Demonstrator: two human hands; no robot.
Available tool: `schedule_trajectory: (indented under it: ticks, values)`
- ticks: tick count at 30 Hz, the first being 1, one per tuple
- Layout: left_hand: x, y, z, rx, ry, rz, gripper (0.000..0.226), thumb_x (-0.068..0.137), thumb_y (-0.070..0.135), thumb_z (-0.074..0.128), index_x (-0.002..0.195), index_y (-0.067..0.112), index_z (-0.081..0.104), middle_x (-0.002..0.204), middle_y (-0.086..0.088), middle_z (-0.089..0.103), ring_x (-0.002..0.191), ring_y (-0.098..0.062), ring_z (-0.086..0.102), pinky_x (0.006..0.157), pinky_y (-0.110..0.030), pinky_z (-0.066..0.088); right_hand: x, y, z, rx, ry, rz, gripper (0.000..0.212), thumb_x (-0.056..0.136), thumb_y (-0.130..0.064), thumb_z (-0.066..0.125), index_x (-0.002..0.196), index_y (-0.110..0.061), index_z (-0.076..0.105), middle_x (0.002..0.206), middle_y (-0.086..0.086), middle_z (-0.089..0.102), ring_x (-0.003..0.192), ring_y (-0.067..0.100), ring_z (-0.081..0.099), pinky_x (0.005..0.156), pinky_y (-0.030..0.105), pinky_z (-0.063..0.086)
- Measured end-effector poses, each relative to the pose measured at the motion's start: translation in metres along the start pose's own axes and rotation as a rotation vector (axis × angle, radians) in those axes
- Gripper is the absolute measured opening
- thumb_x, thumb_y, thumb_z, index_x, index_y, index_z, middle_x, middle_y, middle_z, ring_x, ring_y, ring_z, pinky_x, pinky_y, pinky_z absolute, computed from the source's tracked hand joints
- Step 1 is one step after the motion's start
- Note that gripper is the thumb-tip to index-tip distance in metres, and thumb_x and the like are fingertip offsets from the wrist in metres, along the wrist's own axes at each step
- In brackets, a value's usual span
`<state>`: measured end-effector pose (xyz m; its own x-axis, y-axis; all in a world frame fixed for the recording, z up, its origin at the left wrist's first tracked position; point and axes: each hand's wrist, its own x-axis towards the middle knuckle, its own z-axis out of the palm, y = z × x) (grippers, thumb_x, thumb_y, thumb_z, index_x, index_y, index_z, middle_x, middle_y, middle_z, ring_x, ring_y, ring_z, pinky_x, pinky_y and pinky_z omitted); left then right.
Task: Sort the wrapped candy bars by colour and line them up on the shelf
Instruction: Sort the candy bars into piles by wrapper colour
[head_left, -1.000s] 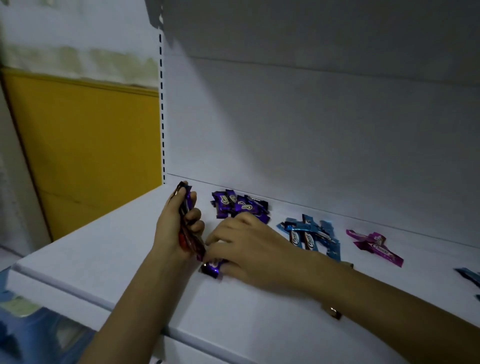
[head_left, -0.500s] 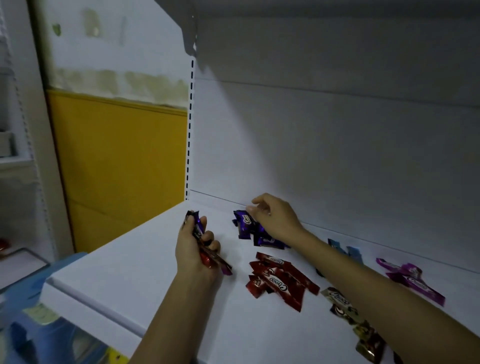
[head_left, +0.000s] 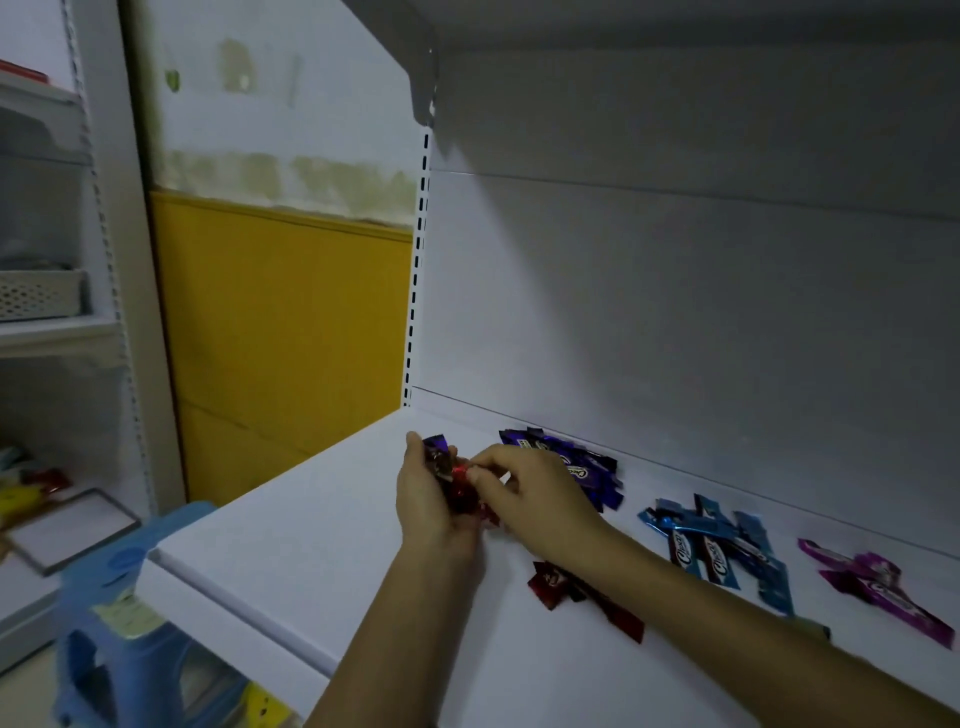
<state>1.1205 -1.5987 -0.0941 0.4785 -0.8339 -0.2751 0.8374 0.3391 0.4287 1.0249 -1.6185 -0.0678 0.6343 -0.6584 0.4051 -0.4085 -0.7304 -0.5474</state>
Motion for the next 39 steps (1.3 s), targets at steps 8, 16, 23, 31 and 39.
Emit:
schedule_trajectory:
  ticks: [8, 16, 23, 31, 39]
  values:
    - [-0.007, -0.008, 0.002, 0.609, 0.128, 0.558, 0.03, 0.094, 0.032, 0.058, 0.12, 0.018, 0.058, 0.111, -0.004, 0.064, 0.098, -0.02, 0.062, 0.068, -0.022, 0.049, 0.01, -0.003, -0.02, 0.472, -0.056, 0.36, 0.015, 0.093, -0.028, 0.058, 0.085, -0.02, 0.068, 0.071, -0.004, 0.07, 0.057, 0.017, 0.069, 0.043, 0.022, 0.048]
    - [-0.014, -0.009, 0.004, 0.753, -0.052, 0.625, 0.031, 0.093, 0.032, 0.059, 0.121, 0.017, 0.059, 0.115, -0.005, 0.065, 0.103, -0.021, 0.062, 0.09, -0.037, 0.053, 0.002, 0.005, -0.047, 0.493, -0.157, 0.322, 0.006, 0.087, -0.014, 0.067, 0.093, -0.014, 0.069, 0.076, -0.005, 0.072, 0.068, 0.01, 0.07, 0.054, 0.02, 0.053]
    - [-0.031, -0.02, 0.003, 0.94, -0.39, 0.634, 0.02, 0.088, 0.024, 0.065, 0.107, 0.027, 0.063, 0.095, 0.006, 0.069, 0.082, -0.003, 0.067, 0.062, -0.013, 0.051, -0.022, 0.021, -0.084, 0.46, 0.004, 0.403, 0.007, 0.084, -0.015, 0.07, 0.091, -0.017, 0.068, 0.081, -0.001, 0.071, 0.067, 0.007, 0.066, 0.052, 0.019, 0.049]
    - [-0.034, -0.024, -0.004, 1.18, -0.513, 0.634, 0.022, 0.086, 0.032, 0.066, 0.107, 0.033, 0.064, 0.1, 0.011, 0.07, 0.092, -0.004, 0.066, 0.078, -0.02, 0.054, -0.086, 0.057, -0.133, 0.401, 0.068, 0.521, 0.011, 0.078, -0.01, 0.075, 0.086, -0.009, 0.067, 0.075, -0.001, 0.07, 0.066, 0.008, 0.061, 0.055, 0.016, 0.047]
    - [-0.033, -0.028, -0.008, 1.323, -0.533, 0.711, 0.027, 0.086, 0.032, 0.068, 0.112, 0.028, 0.067, 0.096, 0.018, 0.067, 0.085, 0.019, 0.058, 0.071, 0.003, 0.04, -0.174, 0.074, -0.166, 0.139, 0.066, 0.416, 0.011, 0.072, -0.011, 0.08, 0.067, -0.017, 0.072, 0.07, -0.001, 0.071, 0.065, 0.009, 0.067, 0.057, 0.015, 0.049]
